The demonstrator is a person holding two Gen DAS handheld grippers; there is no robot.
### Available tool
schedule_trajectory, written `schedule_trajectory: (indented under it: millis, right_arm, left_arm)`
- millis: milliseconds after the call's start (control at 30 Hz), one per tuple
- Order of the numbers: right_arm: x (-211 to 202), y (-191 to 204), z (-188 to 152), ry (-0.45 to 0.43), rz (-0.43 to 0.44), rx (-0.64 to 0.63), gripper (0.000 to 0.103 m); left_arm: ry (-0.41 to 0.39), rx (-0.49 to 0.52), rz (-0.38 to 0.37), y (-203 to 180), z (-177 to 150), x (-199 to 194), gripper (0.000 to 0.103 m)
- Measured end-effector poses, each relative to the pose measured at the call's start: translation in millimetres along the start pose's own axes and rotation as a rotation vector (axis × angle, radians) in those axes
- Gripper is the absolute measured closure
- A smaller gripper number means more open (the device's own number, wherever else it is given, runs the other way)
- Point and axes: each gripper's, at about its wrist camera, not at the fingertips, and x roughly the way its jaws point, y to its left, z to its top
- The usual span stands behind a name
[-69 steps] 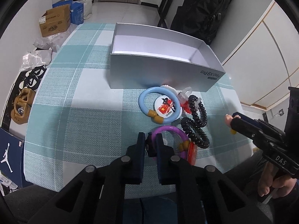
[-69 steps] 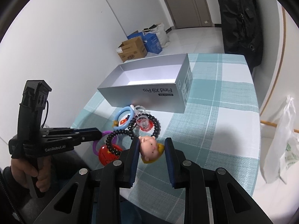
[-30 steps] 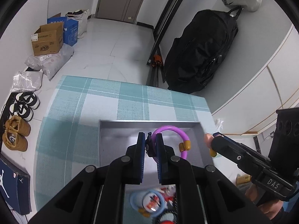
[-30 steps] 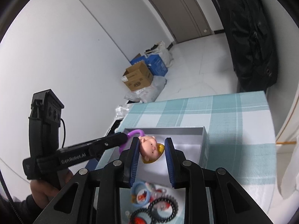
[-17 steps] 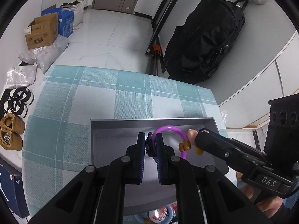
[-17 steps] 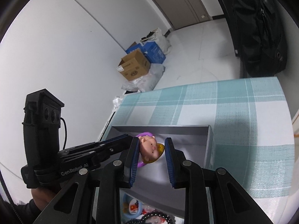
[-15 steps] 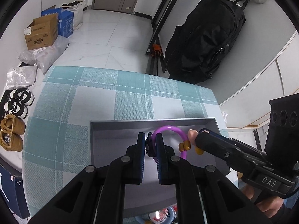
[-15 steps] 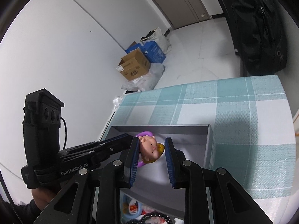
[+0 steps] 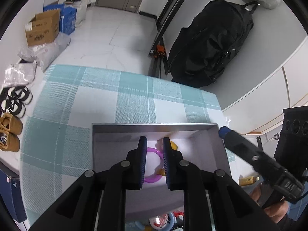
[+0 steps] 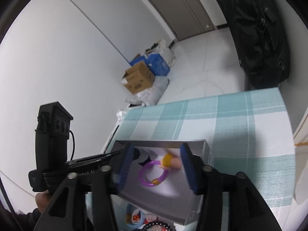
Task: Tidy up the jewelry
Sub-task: 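Open the right gripper and raise it out of the box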
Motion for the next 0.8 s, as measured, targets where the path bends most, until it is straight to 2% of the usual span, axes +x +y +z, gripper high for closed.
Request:
schedule_trajectory:
  millis: [33,100,167,200,233,467,533,600,800]
  right_arm:
    - [-4.7,0.8,-0.4,-0.017,0.0,0.001,0.036]
    - [-12.4,1.0,-1.3,-0.037,0.0,0.002,0.034]
    - [-18.9,2.7,-2.7,-0.047,0.002,-0.003,0.031]
    - [-22.2,4.5,-3.8,-0.052,0.0,-0.003,0.026]
    - [-26.5,7.4,-6.2,-0.06,-0.006,-0.013,0.021]
    - [-49.6,22.9,-23.2,-0.082,-0.039,-0.071,0.011]
    - [-55.6,26.5,-27.9,-0.086,-0.052,-0.082,0.005]
    - [-60.4,29.8,-32.7,-0.085,-0.067,-0.092,0.003]
    - [-74.8,38.2,-45.4,-0.087,-0.082,-0.104,0.0]
  left_arm:
    - [-0.012,0.013,0.014,-2.0,-1.2,-3.4,0.09]
    - [-0.042,0.033,0.042,-5.3,-5.0,-12.0,0.086]
    - [-0.06,0.033,0.066,-5.8,-8.9,-17.5,0.07]
    - [-0.074,0.03,0.081,-5.9,-11.6,-21.4,0.058]
    - [-0.095,0.028,0.09,-6.2,-14.7,-26.3,0.053]
    - [-0.15,0.071,0.155,-14.9,-33.5,-43.9,0.051]
    - [-0.15,0.08,0.167,-17.3,-39.2,-46.9,0.043]
    - [-0.169,0.089,0.176,-20.2,-45.3,-53.4,0.039]
    - [-0.192,0.086,0.191,-20.8,-61.7,-65.7,0.037]
